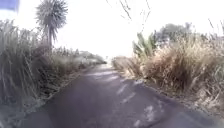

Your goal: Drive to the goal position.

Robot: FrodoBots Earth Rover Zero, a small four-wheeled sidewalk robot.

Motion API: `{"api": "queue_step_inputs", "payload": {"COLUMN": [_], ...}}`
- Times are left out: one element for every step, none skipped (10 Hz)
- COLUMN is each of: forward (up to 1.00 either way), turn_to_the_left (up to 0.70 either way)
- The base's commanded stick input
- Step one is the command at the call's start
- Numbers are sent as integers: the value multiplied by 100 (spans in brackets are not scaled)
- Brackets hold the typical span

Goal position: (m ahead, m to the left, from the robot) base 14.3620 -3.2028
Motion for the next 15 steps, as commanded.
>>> {"api": "queue_step_inputs", "payload": {"forward": [0, 0, 0, 10, 67, 85, 85, 85, 85, 85, 85, 85, 85, 85, 85], "turn_to_the_left": [0, 0, 0, 0, 0, 0, 0, 0, 0, 0, 0, 0, 0, 0, 0]}}
